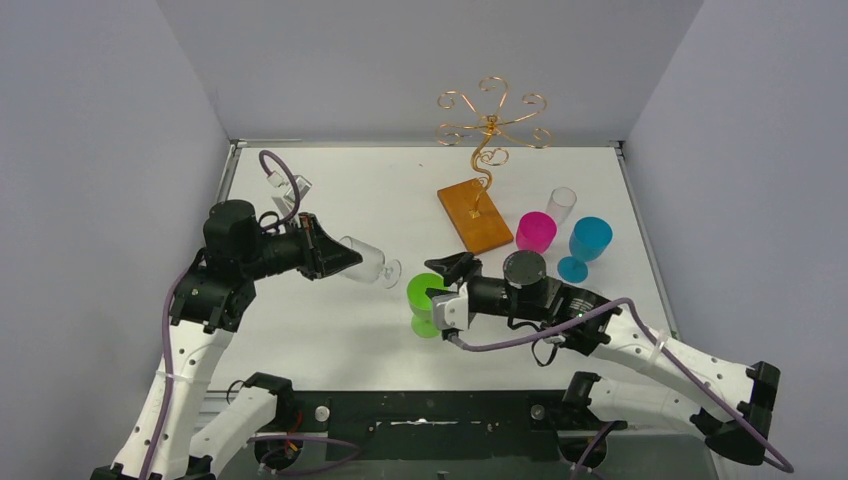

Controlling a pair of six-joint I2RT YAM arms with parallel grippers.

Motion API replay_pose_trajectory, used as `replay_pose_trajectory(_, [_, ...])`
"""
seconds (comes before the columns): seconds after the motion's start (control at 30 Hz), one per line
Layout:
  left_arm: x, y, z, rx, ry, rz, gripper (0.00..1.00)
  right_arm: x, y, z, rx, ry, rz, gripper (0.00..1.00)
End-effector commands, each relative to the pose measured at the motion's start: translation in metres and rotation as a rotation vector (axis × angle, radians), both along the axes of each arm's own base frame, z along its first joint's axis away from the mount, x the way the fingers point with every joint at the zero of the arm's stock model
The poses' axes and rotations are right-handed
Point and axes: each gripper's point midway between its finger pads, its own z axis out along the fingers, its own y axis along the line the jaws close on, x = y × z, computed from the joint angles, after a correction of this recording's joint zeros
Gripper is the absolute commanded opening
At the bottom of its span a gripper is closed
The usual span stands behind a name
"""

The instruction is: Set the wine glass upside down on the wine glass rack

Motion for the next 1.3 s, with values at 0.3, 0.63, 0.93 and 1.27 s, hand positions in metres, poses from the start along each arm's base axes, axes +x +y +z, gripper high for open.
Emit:
replay_pose_trajectory(0.3, [-0.028, -0.016, 0.051, -0.15, -0.071, -0.158, 0.0, 0.002, 0.034, 0.003, -0.217, -0.313, 0.081, 0.51])
replay_pose_trajectory(0.63, [-0.027, -0.02, 0.043, -0.162, -0.005, -0.182, 0.0, -0.001, 0.047, -0.003, -0.289, -0.378, 0.103, 0.41])
replay_pose_trajectory(0.93, [-0.024, -0.023, 0.039, -0.174, 0.03, -0.201, 0.0, -0.001, 0.051, -0.006, -0.325, -0.405, 0.133, 0.06])
replay_pose_trajectory(1.27, [0.002, -0.028, 0.04, -0.224, 0.056, -0.152, 0.1, -0.007, 0.057, -0.001, -0.279, -0.268, 0.11, 0.0])
